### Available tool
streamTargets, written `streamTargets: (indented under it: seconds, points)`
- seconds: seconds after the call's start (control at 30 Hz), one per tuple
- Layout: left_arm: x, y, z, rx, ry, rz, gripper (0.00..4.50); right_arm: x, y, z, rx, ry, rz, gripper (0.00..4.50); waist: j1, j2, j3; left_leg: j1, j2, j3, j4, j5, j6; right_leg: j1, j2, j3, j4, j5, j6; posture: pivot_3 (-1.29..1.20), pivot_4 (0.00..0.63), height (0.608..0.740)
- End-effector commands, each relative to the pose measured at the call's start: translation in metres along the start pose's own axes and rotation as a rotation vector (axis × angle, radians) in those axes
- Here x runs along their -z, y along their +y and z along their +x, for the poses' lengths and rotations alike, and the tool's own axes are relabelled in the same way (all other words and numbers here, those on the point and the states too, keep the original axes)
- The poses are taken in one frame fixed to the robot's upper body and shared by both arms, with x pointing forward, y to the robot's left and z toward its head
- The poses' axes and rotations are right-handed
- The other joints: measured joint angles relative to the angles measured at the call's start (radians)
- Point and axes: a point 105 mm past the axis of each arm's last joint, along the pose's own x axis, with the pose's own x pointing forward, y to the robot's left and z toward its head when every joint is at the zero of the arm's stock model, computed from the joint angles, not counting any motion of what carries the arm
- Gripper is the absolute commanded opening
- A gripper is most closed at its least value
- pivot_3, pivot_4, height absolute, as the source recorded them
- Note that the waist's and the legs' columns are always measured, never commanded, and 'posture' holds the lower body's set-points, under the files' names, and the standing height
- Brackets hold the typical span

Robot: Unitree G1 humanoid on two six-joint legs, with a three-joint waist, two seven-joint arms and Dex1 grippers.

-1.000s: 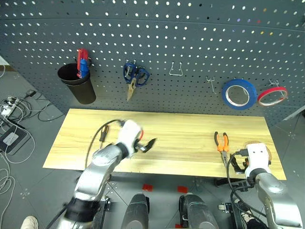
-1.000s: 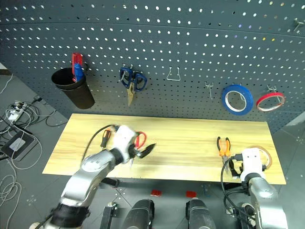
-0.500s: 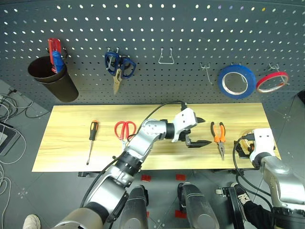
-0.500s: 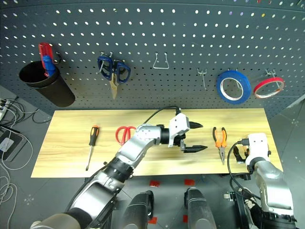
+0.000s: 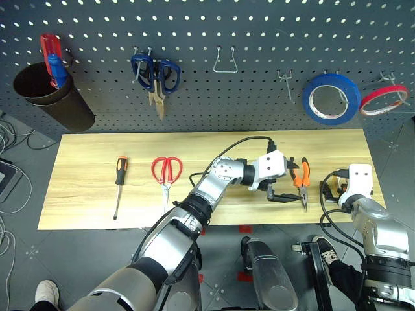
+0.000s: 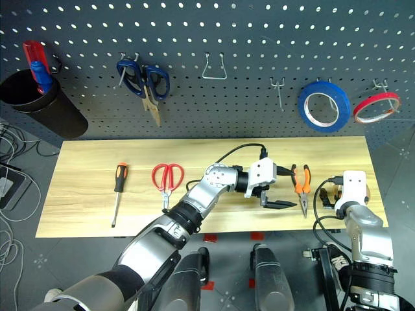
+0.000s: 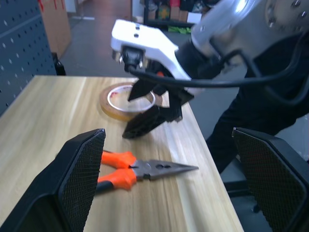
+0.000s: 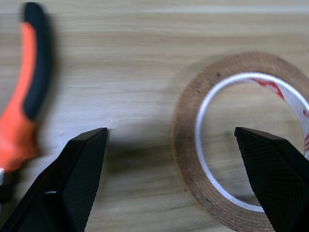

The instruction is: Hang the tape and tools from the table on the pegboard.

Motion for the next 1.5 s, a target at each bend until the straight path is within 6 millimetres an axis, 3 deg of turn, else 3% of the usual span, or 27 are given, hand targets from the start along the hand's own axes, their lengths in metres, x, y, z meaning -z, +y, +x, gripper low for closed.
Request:
streamTargets:
  seconds: [0.03, 0.17, 0.23, 0.43, 0.6, 0.63, 0.87, 1.03, 1.17, 1.4, 1.5]
  points:
    - [-0.007, -0.004, 0.006, 0.027, -0.034, 0.029, 4.46, 0.010, -0.008, 0.002, 0.030, 0.026, 0.054, 4.50, -0.001, 0.000, 0.000, 0.000, 0.000, 0.000, 0.000, 0.000, 0.000, 0.000, 0.000, 0.000, 0.000, 0.000, 0.000, -0.09, 0.506, 0.740]
    - [-0.010, -0.005, 0.007, 0.034, -0.047, 0.030, 4.46, 0.016, -0.005, 0.004, 0.019, 0.052, 0.114, 4.50, -0.001, 0.000, 0.001, 0.000, 0.000, 0.000, 0.000, 0.000, 0.000, 0.000, 0.000, 0.000, 0.000, 0.000, 0.000, -0.08, 0.503, 0.740]
    - [-0.012, -0.004, 0.008, 0.035, -0.052, 0.030, 4.50, 0.018, -0.005, 0.004, 0.017, 0.062, 0.141, 4.12, -0.001, 0.000, 0.001, 0.000, 0.000, 0.000, 0.000, 0.000, 0.000, 0.000, 0.000, 0.000, 0.000, 0.000, 0.001, -0.08, 0.500, 0.740]
    - [-0.020, 0.000, 0.012, 0.032, -0.068, 0.040, 4.50, 0.018, -0.002, 0.005, 0.006, 0.069, 0.154, 2.32, 0.000, 0.000, 0.001, 0.000, 0.000, 0.000, 0.000, 0.000, 0.000, 0.000, 0.000, 0.000, -0.001, 0.000, 0.001, -0.07, 0.488, 0.740]
    - [-0.020, -0.002, 0.012, 0.044, -0.074, 0.048, 4.50, 0.018, -0.002, 0.006, 0.016, 0.066, 0.144, 0.57, 0.000, 0.000, 0.001, 0.000, 0.000, 0.000, -0.001, 0.001, -0.002, 0.000, 0.000, 0.000, -0.001, 0.000, 0.002, -0.08, 0.472, 0.740]
    - [-0.019, -0.003, 0.011, 0.045, -0.073, 0.048, 4.50, 0.018, -0.002, 0.006, 0.023, 0.065, 0.138, 0.45, 0.000, 0.000, 0.001, 0.000, 0.000, 0.000, -0.001, 0.001, -0.002, 0.000, 0.000, 0.000, -0.001, 0.000, 0.002, -0.08, 0.470, 0.740]
    - [-0.021, -0.001, -0.007, 0.043, -0.092, 0.022, 4.50, -0.005, 0.012, -0.009, 0.022, -0.079, -0.085, 0.45, -0.001, 0.001, 0.000, 0.000, 0.000, 0.001, -0.002, 0.002, -0.004, -0.001, 0.000, 0.000, -0.001, 0.000, 0.003, -0.08, 0.417, 0.740]
    - [-0.032, -0.002, -0.035, -0.014, -0.117, -0.048, 4.50, -0.034, 0.050, -0.042, -0.057, -0.276, -0.261, 0.45, -0.004, 0.005, -0.003, -0.016, 0.001, 0.001, 0.002, 0.004, -0.007, -0.018, 0.000, 0.001, 0.005, 0.000, 0.003, -0.09, 0.372, 0.740]
    - [-0.040, -0.005, -0.063, -0.116, -0.117, -0.121, 4.50, -0.047, 0.081, -0.074, -0.114, -0.454, -0.413, 0.45, -0.003, 0.007, -0.008, -0.016, 0.001, 0.000, 0.001, 0.005, -0.009, -0.019, 0.000, -0.001, 0.007, 0.000, 0.003, -0.07, 0.316, 0.740]
    - [-0.040, -0.005, -0.099, -0.348, -0.068, -0.197, 4.50, -0.038, 0.115, -0.121, -0.143, -0.767, -0.715, 0.45, 0.018, 0.007, -0.073, -0.019, -0.001, -0.001, 0.002, 0.006, -0.011, -0.020, -0.002, -0.002, 0.006, 0.000, 0.003, -0.01, 0.235, 0.740]
    - [-0.038, 0.002, -0.108, -0.435, -0.058, -0.209, 4.50, -0.038, 0.117, -0.126, -0.135, -0.862, -0.744, 0.45, 0.022, 0.002, -0.097, -0.017, -0.001, -0.002, 0.001, 0.006, -0.011, -0.017, -0.002, -0.003, 0.002, 0.000, 0.003, 0.01, 0.225, 0.740]
